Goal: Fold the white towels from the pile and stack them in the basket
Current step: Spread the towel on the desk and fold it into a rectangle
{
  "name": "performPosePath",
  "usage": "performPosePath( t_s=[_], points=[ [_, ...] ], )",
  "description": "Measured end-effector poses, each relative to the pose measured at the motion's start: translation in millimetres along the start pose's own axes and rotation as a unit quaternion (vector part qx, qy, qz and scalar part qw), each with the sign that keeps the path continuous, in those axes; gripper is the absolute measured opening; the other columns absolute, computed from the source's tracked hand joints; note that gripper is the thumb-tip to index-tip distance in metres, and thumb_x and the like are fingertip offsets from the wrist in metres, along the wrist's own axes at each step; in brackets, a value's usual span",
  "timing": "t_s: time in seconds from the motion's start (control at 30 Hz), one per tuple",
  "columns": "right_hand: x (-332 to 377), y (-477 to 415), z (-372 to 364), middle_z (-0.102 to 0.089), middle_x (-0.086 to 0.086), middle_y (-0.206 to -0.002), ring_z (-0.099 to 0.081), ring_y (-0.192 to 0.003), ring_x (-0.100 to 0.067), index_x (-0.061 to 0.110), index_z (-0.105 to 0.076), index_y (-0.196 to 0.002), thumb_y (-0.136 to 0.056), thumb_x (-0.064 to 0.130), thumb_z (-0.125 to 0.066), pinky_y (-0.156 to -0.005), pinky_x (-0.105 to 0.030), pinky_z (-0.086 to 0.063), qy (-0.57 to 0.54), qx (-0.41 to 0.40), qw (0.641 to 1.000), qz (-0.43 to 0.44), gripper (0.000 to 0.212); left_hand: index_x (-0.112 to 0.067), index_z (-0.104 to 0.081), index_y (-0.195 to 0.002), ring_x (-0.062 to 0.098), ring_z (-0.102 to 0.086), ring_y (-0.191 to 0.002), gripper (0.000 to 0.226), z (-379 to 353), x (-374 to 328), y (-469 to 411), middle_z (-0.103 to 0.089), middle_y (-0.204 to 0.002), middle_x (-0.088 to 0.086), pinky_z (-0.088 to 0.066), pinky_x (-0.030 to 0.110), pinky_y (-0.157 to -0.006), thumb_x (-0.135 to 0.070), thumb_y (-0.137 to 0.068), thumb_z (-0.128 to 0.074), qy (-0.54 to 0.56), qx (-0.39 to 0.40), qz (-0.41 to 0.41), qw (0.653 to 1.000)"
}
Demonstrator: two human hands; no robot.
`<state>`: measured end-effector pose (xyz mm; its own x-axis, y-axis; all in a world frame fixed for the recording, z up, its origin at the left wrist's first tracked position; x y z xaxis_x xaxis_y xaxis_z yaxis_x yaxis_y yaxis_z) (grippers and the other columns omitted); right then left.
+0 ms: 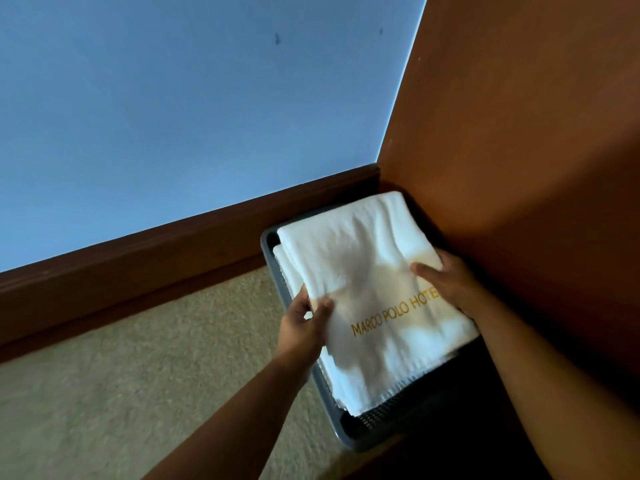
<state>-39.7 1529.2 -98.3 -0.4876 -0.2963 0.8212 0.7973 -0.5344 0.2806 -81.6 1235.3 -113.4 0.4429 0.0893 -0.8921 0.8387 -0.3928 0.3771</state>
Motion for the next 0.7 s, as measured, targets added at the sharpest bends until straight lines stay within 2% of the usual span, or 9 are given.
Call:
performPosePath(
  t_s=[0.07,0.13,0.2,0.27,0.33,0.43,0.5,0.6,0.7],
  points=[
    [-11.7,-0.4,-5.8,-0.073,-0.005,-0.100,-0.070,-0.079,-0.012,0.016,-0.067,-0.114,-0.092,0.020,-0.070,-0.067,-0.028,-0.056,-0.013,0.020,0.999,-0.034,0.023,-0.016,-0.061,-0.119,0.037,-0.072,-0.098,0.024,4.6,16.8,2.6,-0.069,-0.110,0.022,-0.061,0.056,-0.076,-0.027,-0.098,-0.065,-0.002,-0.021,0.025,0.999],
    [-25.4,1.4,-11.3,-0.074,-0.004,-0.101,-0.070,-0.086,-0.017,0.014,-0.068,-0.115,-0.092,0.027,-0.071,-0.077,-0.034,-0.056,-0.014,0.029,0.998,-0.056,0.027,-0.014,-0.056,-0.118,0.035,-0.072,-0.097,0.039,6.4,32.3,5.3,-0.070,-0.111,0.019,-0.062,0.053,-0.077,-0.040,-0.092,-0.066,-0.016,-0.035,0.048,0.998],
    [-34.6,3.9,-14.6,-0.073,0.000,-0.101,-0.069,-0.090,-0.014,0.016,-0.070,-0.112,-0.091,0.034,-0.071,-0.083,-0.032,-0.052,-0.007,0.016,0.998,-0.055,0.028,-0.014,-0.053,-0.119,0.032,-0.072,-0.098,0.054,3.7,43.6,9.9,-0.071,-0.112,0.017,-0.062,0.052,-0.079,-0.050,-0.083,-0.070,-0.040,-0.019,0.079,0.996],
    [-40.9,5.3,-14.3,-0.073,0.004,-0.096,-0.069,-0.090,-0.013,0.017,-0.072,-0.105,-0.088,0.046,-0.071,-0.082,-0.031,-0.051,0.011,-0.003,0.998,-0.060,0.033,-0.016,-0.053,-0.122,0.027,-0.074,-0.098,0.071,-2.5,53.3,13.7,-0.073,-0.112,0.010,-0.062,0.050,-0.081,-0.057,-0.072,-0.083,-0.065,0.008,0.120,0.991],
    [-42.8,8.5,-13.0,-0.073,0.005,-0.095,-0.068,-0.089,-0.015,0.018,-0.073,-0.104,-0.083,0.059,-0.070,-0.085,-0.034,-0.053,0.057,-0.006,0.996,-0.068,0.047,-0.014,-0.055,-0.126,0.027,-0.075,-0.097,0.078,-6.5,58.1,16.4,-0.074,-0.111,0.010,-0.062,0.048,-0.081,-0.051,-0.067,-0.091,-0.083,0.043,0.158,0.983],
    [-39.4,18.1,-9.0,-0.072,0.001,-0.098,-0.067,-0.091,-0.019,0.016,-0.072,-0.108,-0.082,0.056,-0.072,-0.084,-0.032,-0.050,0.076,-0.007,0.995,-0.060,0.047,-0.003,-0.060,-0.124,0.033,-0.073,-0.101,0.042,-10.4,63.7,26.8,-0.074,-0.110,0.018,-0.059,0.047,-0.087,-0.016,-0.087,-0.077,-0.031,0.095,0.195,0.976],
    [-37.9,25.6,-6.1,-0.072,0.000,-0.102,-0.067,-0.094,-0.018,0.016,-0.070,-0.112,-0.086,0.048,-0.072,-0.084,-0.030,-0.049,0.070,0.017,0.996,-0.047,0.042,-0.002,-0.064,-0.122,0.034,-0.071,-0.107,0.031,-11.6,67.5,40.9,-0.073,-0.114,0.020,-0.055,0.050,-0.095,-0.004,-0.091,-0.069,0.005,0.123,0.207,0.971],
    [-44.1,37.0,-6.9,-0.068,0.002,-0.108,-0.064,-0.098,-0.016,0.016,-0.064,-0.122,-0.087,0.043,-0.073,-0.086,-0.029,-0.046,0.092,0.054,0.994,-0.034,0.046,-0.008,-0.067,-0.122,0.037,-0.068,-0.111,0.035,-10.6,84.0,58.4,-0.072,-0.118,0.019,-0.050,0.059,-0.101,-0.010,-0.087,-0.075,-0.012,0.152,0.213,0.965],
    [-51.1,38.7,-8.9,-0.066,-0.003,-0.104,-0.063,-0.094,-0.023,0.011,-0.060,-0.116,-0.089,0.043,-0.071,-0.082,-0.032,-0.046,0.128,-0.005,0.991,-0.031,0.044,-0.014,-0.065,-0.123,0.032,-0.072,-0.106,0.039,-10.6,78.3,55.7,-0.074,-0.115,0.014,-0.057,0.054,-0.094,-0.014,-0.086,-0.078,-0.042,0.096,0.179,0.978]
  ],
)
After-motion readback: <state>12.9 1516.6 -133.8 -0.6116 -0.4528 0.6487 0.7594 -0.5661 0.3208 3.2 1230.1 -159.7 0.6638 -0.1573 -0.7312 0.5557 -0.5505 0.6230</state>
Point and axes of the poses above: each hand's wrist, its own y-axis away from the middle knuckle, its own z-axis out of the back of the hand, x = y × z, the point moved 4 cm from there along -y, towards the middle knuckle
